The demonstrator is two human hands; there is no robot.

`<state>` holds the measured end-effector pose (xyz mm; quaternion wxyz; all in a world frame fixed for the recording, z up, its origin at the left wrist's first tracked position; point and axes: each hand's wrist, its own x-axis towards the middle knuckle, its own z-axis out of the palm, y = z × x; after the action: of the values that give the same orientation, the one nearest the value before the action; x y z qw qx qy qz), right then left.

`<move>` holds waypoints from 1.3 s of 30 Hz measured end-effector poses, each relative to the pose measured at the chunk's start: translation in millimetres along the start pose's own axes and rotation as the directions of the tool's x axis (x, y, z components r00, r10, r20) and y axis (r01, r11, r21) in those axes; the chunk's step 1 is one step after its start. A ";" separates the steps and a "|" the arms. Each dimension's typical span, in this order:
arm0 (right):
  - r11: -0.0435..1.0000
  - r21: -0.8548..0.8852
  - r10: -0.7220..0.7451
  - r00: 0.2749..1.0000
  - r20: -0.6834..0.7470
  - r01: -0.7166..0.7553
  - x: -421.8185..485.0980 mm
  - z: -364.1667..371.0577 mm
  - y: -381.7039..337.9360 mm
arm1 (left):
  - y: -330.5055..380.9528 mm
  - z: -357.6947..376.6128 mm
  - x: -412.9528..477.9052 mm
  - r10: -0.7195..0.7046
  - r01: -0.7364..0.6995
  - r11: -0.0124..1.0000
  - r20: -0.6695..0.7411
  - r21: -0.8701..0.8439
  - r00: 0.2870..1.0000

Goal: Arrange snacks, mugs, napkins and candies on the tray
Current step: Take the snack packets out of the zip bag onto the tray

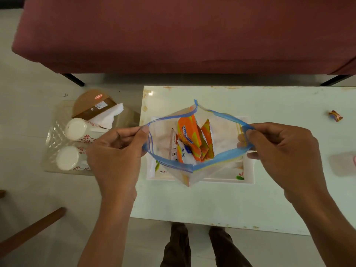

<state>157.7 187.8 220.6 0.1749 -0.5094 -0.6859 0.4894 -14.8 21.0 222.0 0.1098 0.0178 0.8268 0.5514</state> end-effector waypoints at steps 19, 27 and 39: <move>0.992 -0.018 -0.124 0.988 0.090 0.126 -25.6 22.4 -9.8 | 3.8 -6.9 -20.9 0.237 -0.342 0.801 0.264 0.492 0.935; 0.819 -0.405 -0.416 0.907 0.066 0.406 -43.2 39.1 -30.2 | 16.1 -10.2 -42.8 0.196 -0.302 0.890 0.310 0.342 0.930; 0.728 -0.618 -0.089 0.935 0.345 0.297 -22.0 120.4 -16.1 | -4.3 -19.9 -33.5 0.155 -0.225 0.933 0.251 0.281 0.956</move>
<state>69.6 109.3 184.6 -0.0692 -0.3851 -0.8818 0.2632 14.2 -3.8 230.8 0.1443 0.1769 0.8788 0.4191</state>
